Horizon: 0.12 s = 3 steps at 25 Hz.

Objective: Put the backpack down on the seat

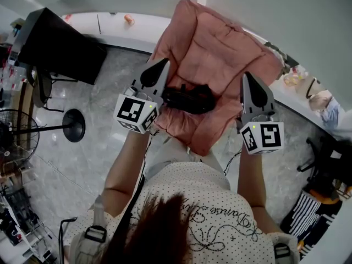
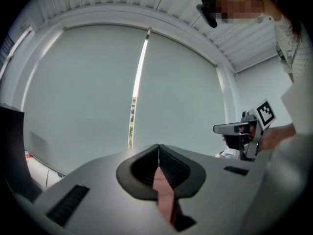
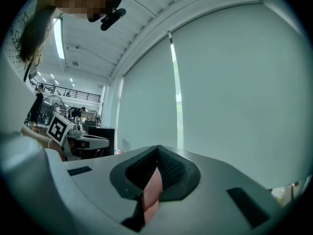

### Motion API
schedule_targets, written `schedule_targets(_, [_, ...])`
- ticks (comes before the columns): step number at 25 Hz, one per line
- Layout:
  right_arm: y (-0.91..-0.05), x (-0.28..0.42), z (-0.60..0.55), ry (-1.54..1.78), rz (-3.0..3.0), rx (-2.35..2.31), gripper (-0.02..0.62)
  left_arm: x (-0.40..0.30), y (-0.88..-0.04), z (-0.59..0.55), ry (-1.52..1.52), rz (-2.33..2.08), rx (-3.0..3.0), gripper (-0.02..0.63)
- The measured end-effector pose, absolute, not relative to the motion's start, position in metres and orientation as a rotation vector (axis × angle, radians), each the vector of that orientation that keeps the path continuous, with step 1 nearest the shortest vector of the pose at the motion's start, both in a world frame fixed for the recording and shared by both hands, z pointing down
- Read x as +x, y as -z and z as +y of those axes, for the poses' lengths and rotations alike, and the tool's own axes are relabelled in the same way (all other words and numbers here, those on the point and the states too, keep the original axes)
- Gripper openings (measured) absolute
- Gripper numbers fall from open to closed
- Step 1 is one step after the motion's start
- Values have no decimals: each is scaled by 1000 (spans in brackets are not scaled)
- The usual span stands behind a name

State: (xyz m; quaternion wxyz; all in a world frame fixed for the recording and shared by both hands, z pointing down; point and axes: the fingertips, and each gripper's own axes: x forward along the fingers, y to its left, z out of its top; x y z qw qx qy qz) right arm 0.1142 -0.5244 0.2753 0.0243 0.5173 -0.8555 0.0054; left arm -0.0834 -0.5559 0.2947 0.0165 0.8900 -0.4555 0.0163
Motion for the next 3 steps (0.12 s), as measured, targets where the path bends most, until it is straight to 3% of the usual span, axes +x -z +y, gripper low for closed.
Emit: schedule_targets(3, [-277,114,-525,-19,-2651,1595,12,-82,-297,-557,-57,-1413,2768,5])
